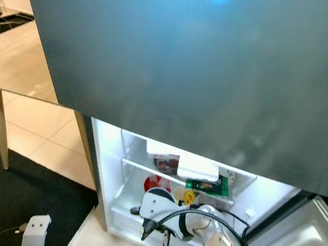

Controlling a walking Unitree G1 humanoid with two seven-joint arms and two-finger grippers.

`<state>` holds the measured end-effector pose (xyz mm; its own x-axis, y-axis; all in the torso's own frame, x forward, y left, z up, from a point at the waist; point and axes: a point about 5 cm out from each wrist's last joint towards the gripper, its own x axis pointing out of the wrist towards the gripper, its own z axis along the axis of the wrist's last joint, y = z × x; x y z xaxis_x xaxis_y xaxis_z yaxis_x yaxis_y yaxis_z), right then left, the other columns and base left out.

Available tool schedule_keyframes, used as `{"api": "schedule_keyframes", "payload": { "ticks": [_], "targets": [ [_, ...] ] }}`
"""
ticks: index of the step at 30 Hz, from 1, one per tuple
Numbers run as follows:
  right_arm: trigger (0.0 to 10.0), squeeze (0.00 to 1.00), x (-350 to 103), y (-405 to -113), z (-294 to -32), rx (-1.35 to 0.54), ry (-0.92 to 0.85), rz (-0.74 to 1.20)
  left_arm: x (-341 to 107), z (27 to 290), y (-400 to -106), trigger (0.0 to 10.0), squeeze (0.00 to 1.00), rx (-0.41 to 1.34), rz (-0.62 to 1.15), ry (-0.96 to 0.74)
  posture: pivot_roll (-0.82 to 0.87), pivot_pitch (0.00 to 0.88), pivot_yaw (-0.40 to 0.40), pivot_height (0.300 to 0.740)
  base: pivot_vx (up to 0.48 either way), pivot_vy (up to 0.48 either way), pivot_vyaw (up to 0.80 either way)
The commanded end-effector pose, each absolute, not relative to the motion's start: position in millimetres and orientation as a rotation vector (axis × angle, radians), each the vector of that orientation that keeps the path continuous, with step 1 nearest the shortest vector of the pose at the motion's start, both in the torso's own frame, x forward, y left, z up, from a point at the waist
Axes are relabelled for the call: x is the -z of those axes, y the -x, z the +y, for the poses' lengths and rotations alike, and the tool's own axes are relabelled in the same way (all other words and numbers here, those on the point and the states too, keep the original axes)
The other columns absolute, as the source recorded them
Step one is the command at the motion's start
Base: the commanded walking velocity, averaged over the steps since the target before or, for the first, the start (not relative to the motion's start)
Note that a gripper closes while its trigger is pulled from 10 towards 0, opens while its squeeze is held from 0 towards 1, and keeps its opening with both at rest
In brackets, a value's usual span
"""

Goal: Restocking fridge

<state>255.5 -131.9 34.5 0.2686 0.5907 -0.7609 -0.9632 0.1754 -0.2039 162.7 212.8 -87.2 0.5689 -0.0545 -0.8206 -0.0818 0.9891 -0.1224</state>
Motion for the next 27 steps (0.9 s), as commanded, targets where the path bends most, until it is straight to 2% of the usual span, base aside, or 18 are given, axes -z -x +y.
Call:
{"api": "schedule_keyframes", "payload": {
  "ticks": [1,16,24,27],
  "targets": [
    [10.0,0.0,-33.2,-255.3,-133.4,-1.187,0.791,0.603,87.5,215.4,-161.1,10.0,0.0,-0.014,0.978,0.14,-0.05,0.0,-0.044,0.74,0.0,0.0,0.0],
    [10.0,0.0,-36.2,-261.6,-130.9,-1.148,0.786,0.575,87.7,213.2,-162.1,10.0,0.0,-0.017,0.983,0.155,-0.05,0.0,-0.046,0.74,0.0,0.0,0.0],
    [10.0,0.0,-36.1,-261.8,-130.3,-1.14,0.786,0.574,88.4,213.6,-160.5,10.0,0.0,-0.015,0.989,0.145,-0.05,0.0,-0.044,0.74,-0.205,0.347,0.0],
    [10.0,0.0,-36.1,-261.9,-130.0,-1.139,0.785,0.574,88.1,214.2,-160.6,10.0,0.0,-0.015,0.984,0.142,-0.05,0.0,-0.044,0.74,0.0,0.0,0.0]
  ]
}}
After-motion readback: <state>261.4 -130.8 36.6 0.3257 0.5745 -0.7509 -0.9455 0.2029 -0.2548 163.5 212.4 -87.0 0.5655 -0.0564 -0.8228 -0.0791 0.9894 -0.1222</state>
